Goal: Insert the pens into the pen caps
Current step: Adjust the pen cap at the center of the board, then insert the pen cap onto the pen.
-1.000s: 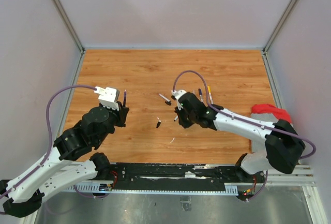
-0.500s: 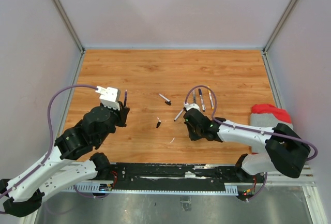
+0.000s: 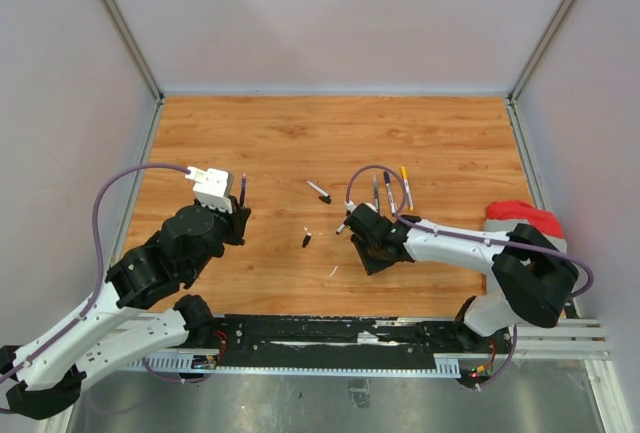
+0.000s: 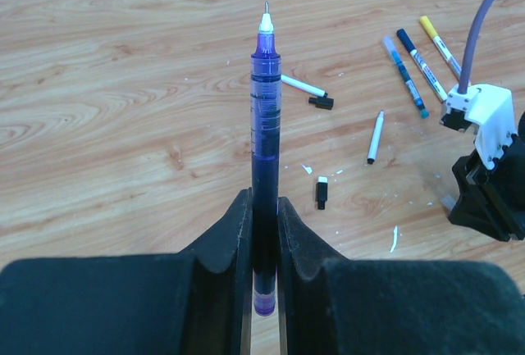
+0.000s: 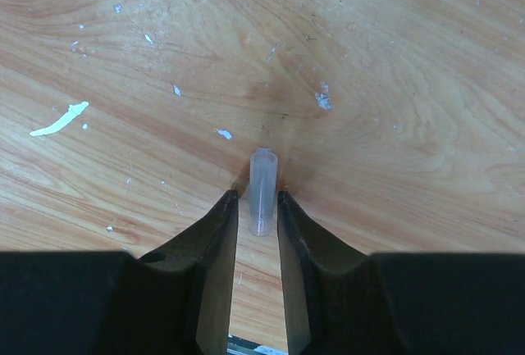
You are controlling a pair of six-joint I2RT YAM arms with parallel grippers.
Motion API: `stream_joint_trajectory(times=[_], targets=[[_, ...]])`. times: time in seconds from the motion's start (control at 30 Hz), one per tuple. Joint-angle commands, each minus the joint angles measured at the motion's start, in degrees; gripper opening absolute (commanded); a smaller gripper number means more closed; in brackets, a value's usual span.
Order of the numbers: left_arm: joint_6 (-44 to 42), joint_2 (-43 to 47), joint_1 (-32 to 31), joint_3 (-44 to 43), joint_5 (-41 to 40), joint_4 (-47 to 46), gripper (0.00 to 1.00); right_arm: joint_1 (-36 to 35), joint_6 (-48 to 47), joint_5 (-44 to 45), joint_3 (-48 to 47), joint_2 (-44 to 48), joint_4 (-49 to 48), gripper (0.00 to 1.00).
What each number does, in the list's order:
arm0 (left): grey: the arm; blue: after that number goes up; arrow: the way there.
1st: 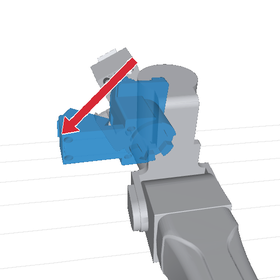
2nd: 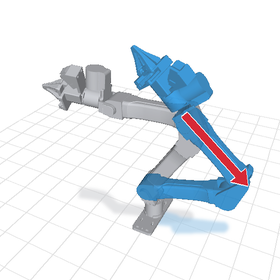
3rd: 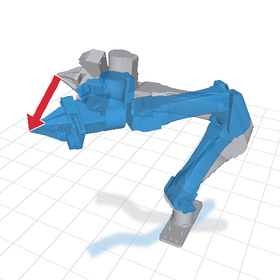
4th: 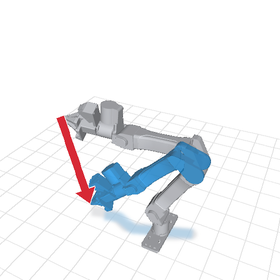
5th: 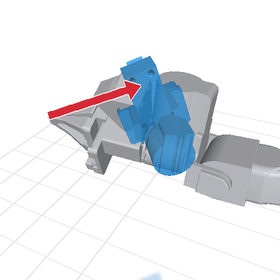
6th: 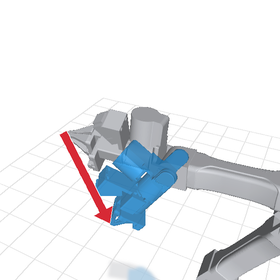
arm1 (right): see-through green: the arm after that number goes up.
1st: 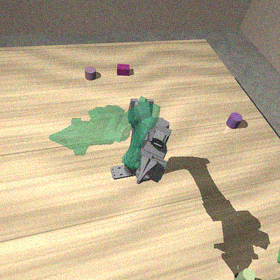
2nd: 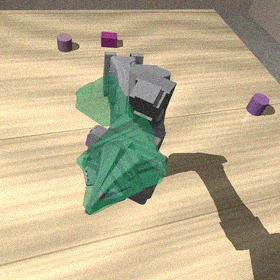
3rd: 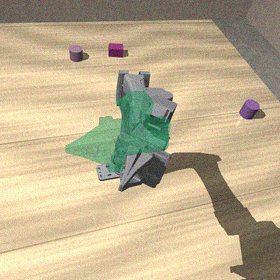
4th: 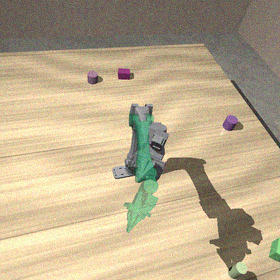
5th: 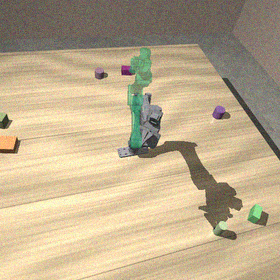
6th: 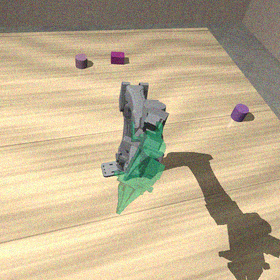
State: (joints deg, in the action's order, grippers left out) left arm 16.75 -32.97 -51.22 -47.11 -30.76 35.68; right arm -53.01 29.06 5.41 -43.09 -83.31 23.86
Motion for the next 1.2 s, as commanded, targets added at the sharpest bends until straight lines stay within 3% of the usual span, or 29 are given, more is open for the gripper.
stream_joint_trajectory(times=[0.0, 0.27, 0.57, 0.7, 0.9, 1.17], targets=[[-0.67, -0.16, -0.01, 0.44, -0.40, -1.89, 0.01, -1.04, -1.60, -0.12, -2.99, -3.04, 7.77, 0.26], [-0.67, -0.03, -0.02, 0.53, -0.44, -1.98, 0.01, -1.04, -1.97, 1.52, -4.65, -7.10, 7.04, 0.24], [0.02, 0.28, -0.02, 1.23, -1.72, -2.59, 0.01, -1.04, -2.09, 1.98, -4.67, -6.79, 7.21, 0.06], [0.11, -1.19, -0.02, 1.14, -2.01, -2.95, 0.05, -1.04, -3.23, 3.08, -5.10, -1.45, 7.60, 0.01], [1.38, -3.80, -0.02, -1.36, -0.92, -3.58, 0.00, -0.95, -5.09, 5.72, -4.44, 11.95, 4.86, 0.01], [3.34, -7.29, -0.02, 2.82, 9.61, -13.36, 0.00, 3.07, -7.27, -0.66, 0.68, 26.05, -11.72, 0.02]])
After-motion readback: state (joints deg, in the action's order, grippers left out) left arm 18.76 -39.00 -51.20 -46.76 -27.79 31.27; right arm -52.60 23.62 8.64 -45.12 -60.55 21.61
